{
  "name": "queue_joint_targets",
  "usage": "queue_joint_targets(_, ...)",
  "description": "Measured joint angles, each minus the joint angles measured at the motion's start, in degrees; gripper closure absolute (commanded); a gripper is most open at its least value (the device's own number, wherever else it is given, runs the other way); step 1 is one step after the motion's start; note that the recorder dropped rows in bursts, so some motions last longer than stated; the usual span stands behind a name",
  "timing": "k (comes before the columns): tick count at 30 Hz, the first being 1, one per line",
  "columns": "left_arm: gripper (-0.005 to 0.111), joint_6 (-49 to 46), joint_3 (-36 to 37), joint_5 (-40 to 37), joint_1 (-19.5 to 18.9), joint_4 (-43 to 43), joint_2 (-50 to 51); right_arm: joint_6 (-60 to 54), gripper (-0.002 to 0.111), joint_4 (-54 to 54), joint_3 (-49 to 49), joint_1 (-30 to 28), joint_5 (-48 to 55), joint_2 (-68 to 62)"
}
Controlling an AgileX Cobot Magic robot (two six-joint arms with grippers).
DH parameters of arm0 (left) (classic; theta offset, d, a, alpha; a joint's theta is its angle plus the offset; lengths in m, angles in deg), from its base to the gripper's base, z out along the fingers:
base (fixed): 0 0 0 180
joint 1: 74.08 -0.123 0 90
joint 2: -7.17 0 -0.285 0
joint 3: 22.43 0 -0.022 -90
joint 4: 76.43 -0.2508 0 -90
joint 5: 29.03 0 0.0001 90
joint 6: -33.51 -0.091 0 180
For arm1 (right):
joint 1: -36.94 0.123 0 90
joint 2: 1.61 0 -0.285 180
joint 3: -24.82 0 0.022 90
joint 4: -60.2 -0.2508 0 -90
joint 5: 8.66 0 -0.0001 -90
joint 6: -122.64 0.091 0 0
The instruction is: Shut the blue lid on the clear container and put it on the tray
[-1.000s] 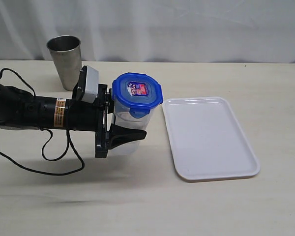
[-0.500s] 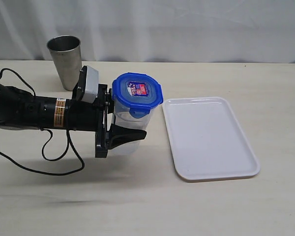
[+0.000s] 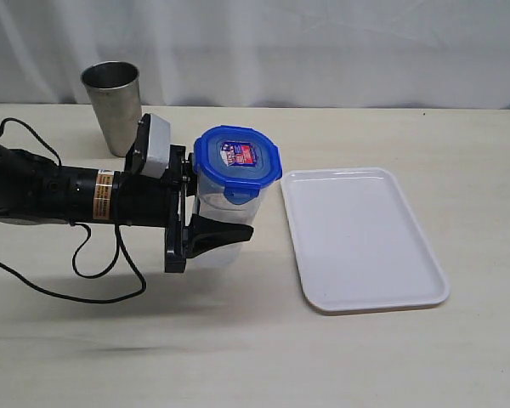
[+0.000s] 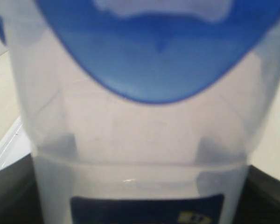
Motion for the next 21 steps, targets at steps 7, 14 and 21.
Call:
queue_joint_targets(7,0.107,0.0,0.0,0.0,0.0,0.0,0.0,0.0,0.104,1.4,9.1,0.0,-1.5,0.0)
queue_joint_targets(14,0.107,0.0,0.0,0.0,0.0,0.0,0.0,0.0,0.104,1.4,16.9,0.0,-1.6,-0.1)
queue_joint_targets(21,0.107,0.0,0.0,0.0,0.0,0.0,0.0,0.0,0.104,1.4,19.6,0.0,-1.0,-0.1)
